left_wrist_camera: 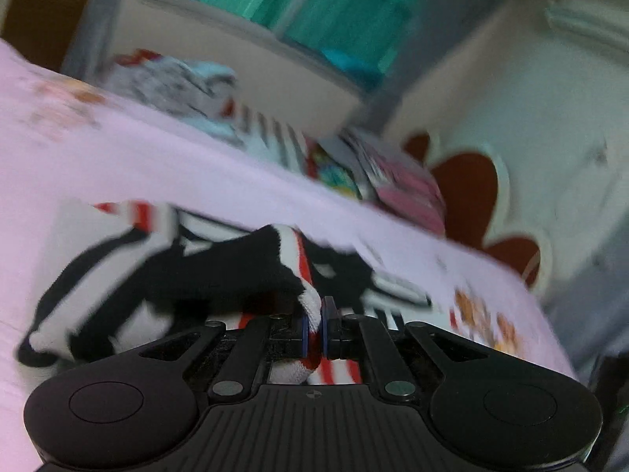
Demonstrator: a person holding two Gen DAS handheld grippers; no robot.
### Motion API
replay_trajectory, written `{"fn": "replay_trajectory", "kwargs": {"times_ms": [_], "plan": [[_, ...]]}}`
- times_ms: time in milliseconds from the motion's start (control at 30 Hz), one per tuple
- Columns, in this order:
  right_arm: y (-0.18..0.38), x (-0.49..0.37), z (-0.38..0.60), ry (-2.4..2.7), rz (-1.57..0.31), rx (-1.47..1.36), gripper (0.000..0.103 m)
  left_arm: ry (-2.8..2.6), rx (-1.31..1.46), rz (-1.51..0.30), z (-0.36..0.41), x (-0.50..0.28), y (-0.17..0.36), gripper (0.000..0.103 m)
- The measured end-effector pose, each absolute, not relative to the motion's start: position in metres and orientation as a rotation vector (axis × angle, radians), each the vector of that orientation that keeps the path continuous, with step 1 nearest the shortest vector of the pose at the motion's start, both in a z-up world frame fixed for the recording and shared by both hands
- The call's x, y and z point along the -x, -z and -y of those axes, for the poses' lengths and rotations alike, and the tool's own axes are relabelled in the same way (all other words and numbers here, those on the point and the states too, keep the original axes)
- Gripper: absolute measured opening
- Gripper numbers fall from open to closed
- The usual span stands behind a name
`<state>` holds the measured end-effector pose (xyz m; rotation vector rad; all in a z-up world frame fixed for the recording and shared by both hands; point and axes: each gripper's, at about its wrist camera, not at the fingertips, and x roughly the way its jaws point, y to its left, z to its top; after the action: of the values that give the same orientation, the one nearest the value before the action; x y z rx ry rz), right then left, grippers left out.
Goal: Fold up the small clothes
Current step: 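Fold the held sleeve across the sweater body with the left gripper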
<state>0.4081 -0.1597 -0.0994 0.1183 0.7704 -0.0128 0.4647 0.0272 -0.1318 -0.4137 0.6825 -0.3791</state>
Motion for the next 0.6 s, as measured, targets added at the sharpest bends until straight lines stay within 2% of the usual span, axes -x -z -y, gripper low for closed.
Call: {"fn": "replay_trajectory", "kwargs": {"times_ms": [133, 200, 233, 267, 300, 333, 600], "plan": [[0.104, -0.401, 0.183, 0.022, -0.788, -0.152, 0.060, 0.397, 0.299, -0.838, 0.020, -0.465, 0.156, 0.006], [0.104, -0.398, 0.190, 0.014, -0.788, -0.171, 0.061, 0.384, 0.272, -0.855, 0.026, -0.457, 0.155, 0.009], [0.104, -0.397, 0.192, 0.008, -0.785, -0.179, 0.062, 0.384, 0.269, -0.846, 0.023, -0.452, 0.152, 0.026], [0.104, -0.398, 0.192, 0.003, -0.783, -0.181, 0.063, 0.384, 0.272, -0.839, 0.019, -0.447, 0.148, 0.055], [0.103, -0.398, 0.191, -0.006, -0.781, -0.181, 0.063, 0.375, 0.271, -0.827, 0.013, -0.442, 0.142, 0.066], [0.102, -0.399, 0.189, -0.021, -0.778, -0.183, 0.064, 0.356, 0.261, -0.798, 0.007, -0.437, 0.135, 0.073], [0.098, -0.409, 0.130, -0.193, -0.771, -0.127, 0.071, 0.140, 0.200, -0.710, -0.080, -0.416, 0.118, 0.073]]}}
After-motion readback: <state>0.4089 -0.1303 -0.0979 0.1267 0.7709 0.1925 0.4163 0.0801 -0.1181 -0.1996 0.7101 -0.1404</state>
